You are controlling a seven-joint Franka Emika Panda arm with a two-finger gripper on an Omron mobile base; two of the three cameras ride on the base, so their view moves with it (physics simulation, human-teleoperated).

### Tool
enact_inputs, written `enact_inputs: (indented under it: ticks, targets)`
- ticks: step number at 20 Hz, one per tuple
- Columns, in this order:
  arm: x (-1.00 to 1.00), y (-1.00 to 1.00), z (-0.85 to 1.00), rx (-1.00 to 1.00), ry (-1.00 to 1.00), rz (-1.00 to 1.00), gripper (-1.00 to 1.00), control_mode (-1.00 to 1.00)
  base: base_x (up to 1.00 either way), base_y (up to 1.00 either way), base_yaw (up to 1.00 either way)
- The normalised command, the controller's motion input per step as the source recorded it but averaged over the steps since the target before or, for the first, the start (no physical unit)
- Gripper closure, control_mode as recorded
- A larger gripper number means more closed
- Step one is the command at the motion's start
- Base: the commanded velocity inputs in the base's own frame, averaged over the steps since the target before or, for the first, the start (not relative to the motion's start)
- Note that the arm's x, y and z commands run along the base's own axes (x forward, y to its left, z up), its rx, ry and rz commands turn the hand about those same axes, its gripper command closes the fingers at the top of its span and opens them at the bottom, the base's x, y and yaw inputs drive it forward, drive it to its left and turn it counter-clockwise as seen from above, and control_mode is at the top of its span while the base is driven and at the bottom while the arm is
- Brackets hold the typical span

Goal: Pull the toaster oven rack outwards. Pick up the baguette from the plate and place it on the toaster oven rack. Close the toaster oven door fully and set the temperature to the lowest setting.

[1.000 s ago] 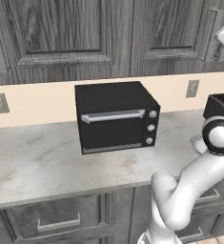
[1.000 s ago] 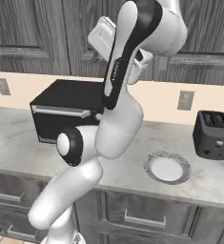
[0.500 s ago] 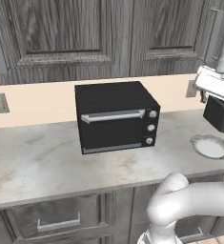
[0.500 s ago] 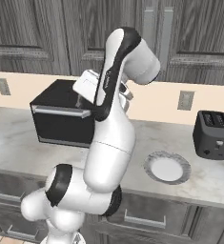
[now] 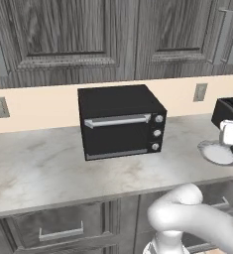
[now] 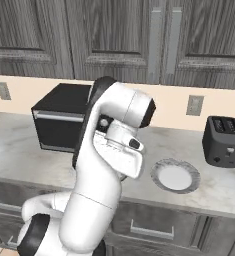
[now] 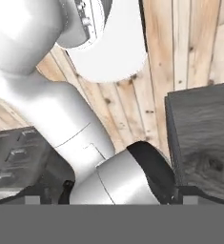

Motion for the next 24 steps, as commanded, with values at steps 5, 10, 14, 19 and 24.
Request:
enact_inputs:
  ticks: [5,10,14,19,24]
  targets:
    - [-0.62,-1.0,-0.86,0.0,-0.86,0.38,-1.0,-1.0,0.0,0.0,0.0]
    - [-0.14,-0.9,-0.56,0.0,-1.0,0.43,-1.0,-1.0,0.0,0.0,0.0]
    - [0.48,-0.59,-0.5,0.08,-0.92,0.37,-1.0,-1.0,0.0,0.0,0.0]
    - [1.0,-0.27,-0.02,0.25,-0.3,0.16,-1.0,-1.0,0.0,0.0,0.0]
    - [0.99,0.06,-0.09,0.19,-0.07,-0.04,-1.0,-1.0,0.0,0.0,0.0]
